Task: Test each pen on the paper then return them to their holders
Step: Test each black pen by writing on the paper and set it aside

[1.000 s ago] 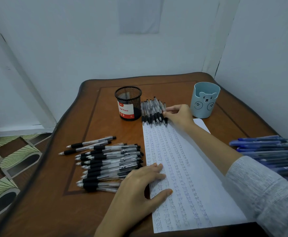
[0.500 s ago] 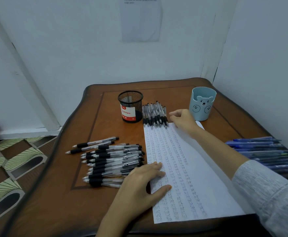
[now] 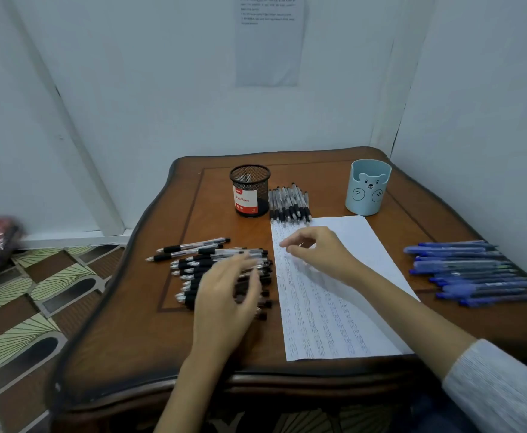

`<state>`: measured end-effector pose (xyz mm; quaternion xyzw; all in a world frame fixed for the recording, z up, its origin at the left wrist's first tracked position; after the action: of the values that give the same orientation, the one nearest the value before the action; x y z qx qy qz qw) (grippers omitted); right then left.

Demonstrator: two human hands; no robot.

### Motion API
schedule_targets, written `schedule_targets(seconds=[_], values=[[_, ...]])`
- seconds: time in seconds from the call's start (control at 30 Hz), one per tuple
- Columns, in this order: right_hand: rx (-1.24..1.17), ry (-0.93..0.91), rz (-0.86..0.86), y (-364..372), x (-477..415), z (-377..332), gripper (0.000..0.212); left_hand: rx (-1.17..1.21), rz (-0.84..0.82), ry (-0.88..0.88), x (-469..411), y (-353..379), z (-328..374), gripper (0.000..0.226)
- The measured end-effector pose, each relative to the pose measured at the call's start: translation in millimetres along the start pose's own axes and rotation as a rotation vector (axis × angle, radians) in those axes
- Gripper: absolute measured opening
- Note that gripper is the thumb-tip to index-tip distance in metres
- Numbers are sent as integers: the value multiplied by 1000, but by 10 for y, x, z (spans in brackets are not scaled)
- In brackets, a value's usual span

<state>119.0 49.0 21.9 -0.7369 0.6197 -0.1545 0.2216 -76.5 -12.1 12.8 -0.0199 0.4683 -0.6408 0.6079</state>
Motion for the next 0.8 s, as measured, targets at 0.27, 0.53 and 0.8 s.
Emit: schedule_targets(seconds=[0.27, 0.53, 0.8], values=[[42, 2, -152, 279, 81, -108, 17, -250, -112, -143, -13, -78, -358, 38], [-18, -6, -121, 284, 82, -80, 11, -320, -208, -98, -11, 0, -331, 54], [-724, 53, 248, 82, 58, -139, 17, -273, -207, -110, -9, -36, -296, 61]])
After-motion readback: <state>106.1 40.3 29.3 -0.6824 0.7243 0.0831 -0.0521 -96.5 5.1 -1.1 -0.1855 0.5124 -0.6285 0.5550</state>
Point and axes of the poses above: each hand's wrist, its own x-axis away from the middle knuckle, its own y-axis out of the palm, z = x × y, the point moved 3 cm from there along -x, towards the middle knuckle, and after that the axes turned 9 degrees about -z, right-handed, at the moved point
